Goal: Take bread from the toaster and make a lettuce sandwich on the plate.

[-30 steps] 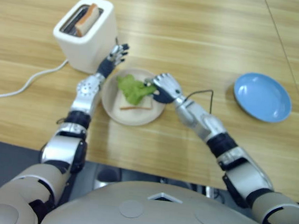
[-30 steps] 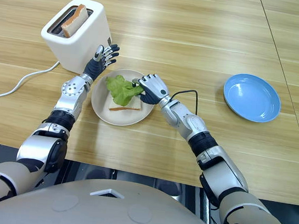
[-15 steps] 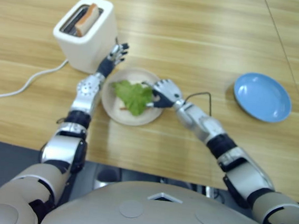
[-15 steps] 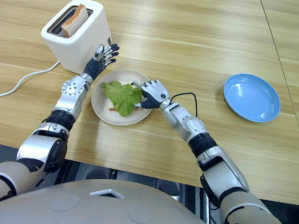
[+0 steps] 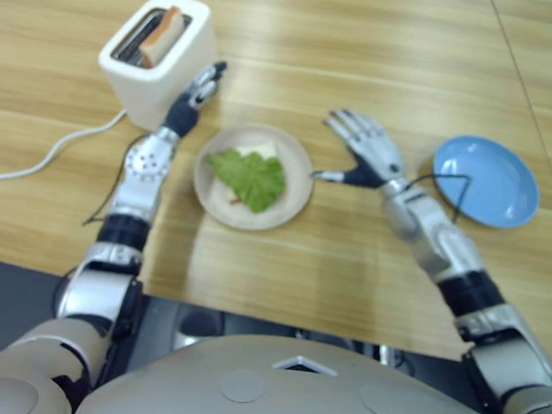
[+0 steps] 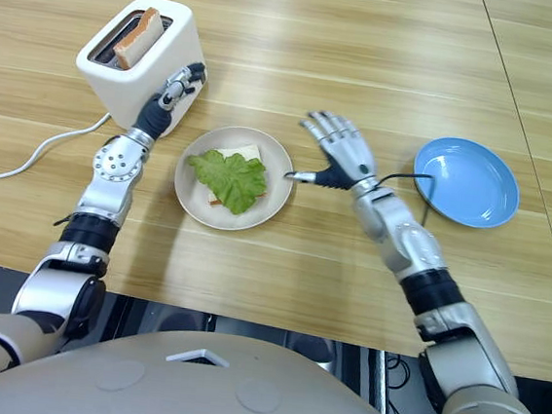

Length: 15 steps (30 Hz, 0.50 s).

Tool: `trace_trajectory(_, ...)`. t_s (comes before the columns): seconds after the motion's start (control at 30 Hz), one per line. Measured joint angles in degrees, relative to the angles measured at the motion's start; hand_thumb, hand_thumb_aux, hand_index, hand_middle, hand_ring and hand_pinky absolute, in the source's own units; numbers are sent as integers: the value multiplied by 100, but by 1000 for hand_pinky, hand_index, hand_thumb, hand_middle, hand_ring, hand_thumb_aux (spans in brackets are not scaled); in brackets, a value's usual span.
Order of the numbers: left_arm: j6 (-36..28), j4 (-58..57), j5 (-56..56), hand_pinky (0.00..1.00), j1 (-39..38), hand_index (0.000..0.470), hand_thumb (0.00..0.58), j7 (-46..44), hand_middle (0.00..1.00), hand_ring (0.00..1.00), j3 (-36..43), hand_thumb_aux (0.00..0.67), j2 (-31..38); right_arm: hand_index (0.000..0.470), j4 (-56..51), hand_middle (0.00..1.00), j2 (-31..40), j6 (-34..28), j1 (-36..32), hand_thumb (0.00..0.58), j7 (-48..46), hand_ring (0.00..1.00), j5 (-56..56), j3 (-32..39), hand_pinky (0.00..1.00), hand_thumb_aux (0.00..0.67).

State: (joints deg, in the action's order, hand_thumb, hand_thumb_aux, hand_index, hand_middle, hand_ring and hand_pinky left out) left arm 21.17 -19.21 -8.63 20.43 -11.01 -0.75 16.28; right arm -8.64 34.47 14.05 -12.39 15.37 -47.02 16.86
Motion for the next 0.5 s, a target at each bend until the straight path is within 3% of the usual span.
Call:
trace_trajectory(0.27,-785,3016,-137,0,-462,0,0,204,0,0,-533,0,362,0,442,0,5,-106,444,0,105,0,423,-829,0,0)
trace_trajectory(0.37,-1099,3284,-538,0,-457,0,0,457,0,0,-650,0,508,0,245,0,-139,-70,433,0,128,0,434,-788,0,0)
trace_trajectory(0.5,-2058,2802,-1849,0,-189,0,0,1208,0,0,-829,0,981,0,-36,0,-311,22,384,0,144,0,453,-742,0,0)
